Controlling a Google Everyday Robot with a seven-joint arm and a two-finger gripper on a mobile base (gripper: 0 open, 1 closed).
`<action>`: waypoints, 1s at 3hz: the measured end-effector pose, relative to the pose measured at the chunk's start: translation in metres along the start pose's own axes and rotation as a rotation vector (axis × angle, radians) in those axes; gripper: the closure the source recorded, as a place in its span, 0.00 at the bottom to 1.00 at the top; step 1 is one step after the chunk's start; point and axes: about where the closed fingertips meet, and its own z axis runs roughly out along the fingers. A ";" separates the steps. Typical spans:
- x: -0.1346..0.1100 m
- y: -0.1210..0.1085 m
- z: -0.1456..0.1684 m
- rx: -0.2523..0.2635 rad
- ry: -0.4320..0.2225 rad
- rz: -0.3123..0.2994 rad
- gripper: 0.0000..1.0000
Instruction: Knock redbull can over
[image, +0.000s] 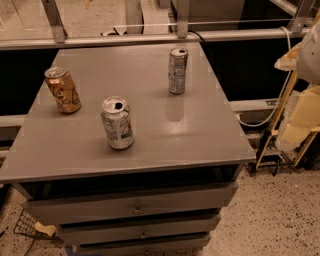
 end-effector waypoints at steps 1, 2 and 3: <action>-0.001 -0.003 -0.001 0.014 -0.012 0.005 0.00; -0.012 -0.055 0.022 0.070 -0.169 0.003 0.00; -0.032 -0.107 0.053 0.105 -0.326 -0.008 0.00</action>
Offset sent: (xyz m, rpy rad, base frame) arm 0.1380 -0.0056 -0.0162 0.3073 -0.2310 0.0482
